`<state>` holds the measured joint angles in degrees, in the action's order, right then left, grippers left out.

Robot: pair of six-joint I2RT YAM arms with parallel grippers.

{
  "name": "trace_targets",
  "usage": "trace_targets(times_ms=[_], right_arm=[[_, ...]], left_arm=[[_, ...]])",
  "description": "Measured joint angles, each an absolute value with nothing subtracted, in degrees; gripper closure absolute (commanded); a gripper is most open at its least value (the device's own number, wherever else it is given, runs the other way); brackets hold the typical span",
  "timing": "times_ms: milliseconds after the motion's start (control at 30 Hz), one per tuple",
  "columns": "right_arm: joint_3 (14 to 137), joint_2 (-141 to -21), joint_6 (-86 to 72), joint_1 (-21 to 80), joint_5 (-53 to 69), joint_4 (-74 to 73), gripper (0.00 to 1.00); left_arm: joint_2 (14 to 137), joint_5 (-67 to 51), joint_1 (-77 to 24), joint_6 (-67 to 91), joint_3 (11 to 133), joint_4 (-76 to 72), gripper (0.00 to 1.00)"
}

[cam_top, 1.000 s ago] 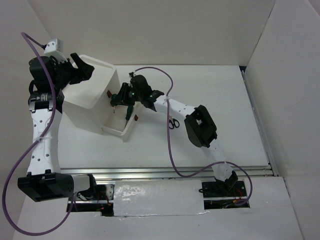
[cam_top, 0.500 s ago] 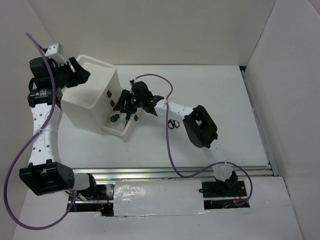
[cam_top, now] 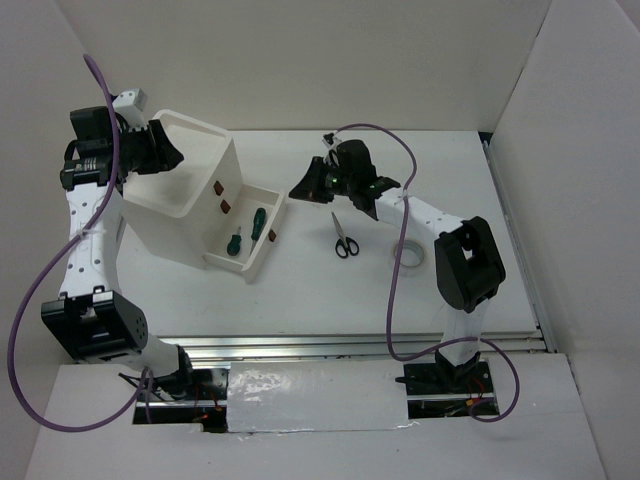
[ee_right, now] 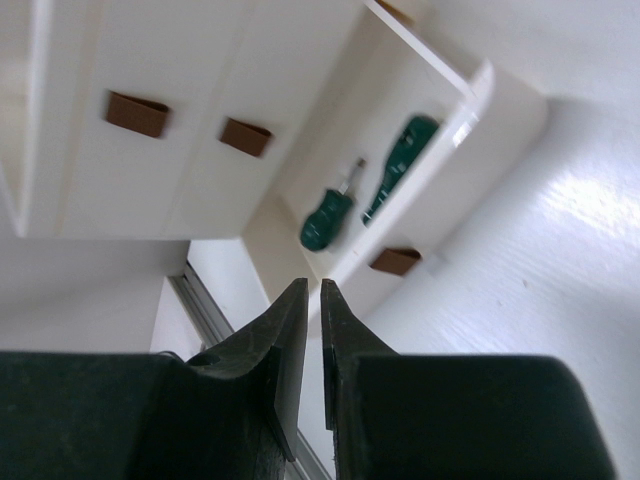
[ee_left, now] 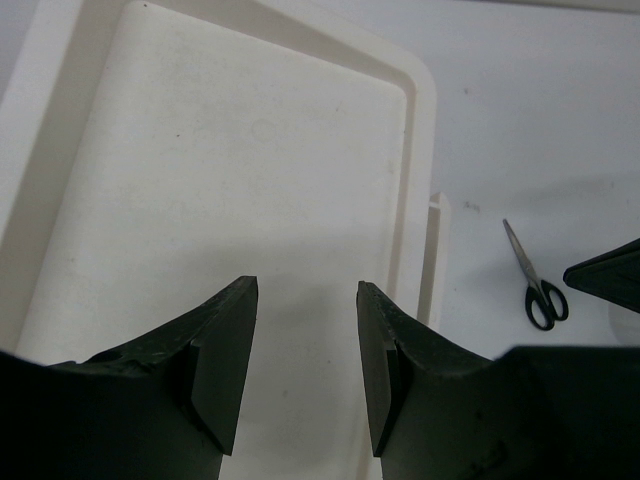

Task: Sort the tools into containers

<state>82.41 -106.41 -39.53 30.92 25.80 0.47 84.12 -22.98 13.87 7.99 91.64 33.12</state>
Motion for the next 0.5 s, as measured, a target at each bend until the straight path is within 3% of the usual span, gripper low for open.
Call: trace_targets(times_ms=[200,300,333,500], right_arm=[[78.52,-110.87,-39.94,30.79,28.80,-0.73,0.86],[78.54,-114.32,-39.86,31.97,29.15,-0.64,0.86],[78.59,-115.35,-39.70,32.47,29.06,-0.58,0.86],[79.72,-118.72,-39.48,34.50,29.19,-0.21,0.85]], left_arm=[[89.34,-24.21,13.13,1.76,94.17,39.64,0.38],[89.84,-22.57,11.68,-1.56,94.11,41.74,0.31],[89.71,-22.06,11.11,-2.61,94.11,41.89,0.25],[89.47,-19.33,8.23,-8.14,94.00,42.89,0.23]])
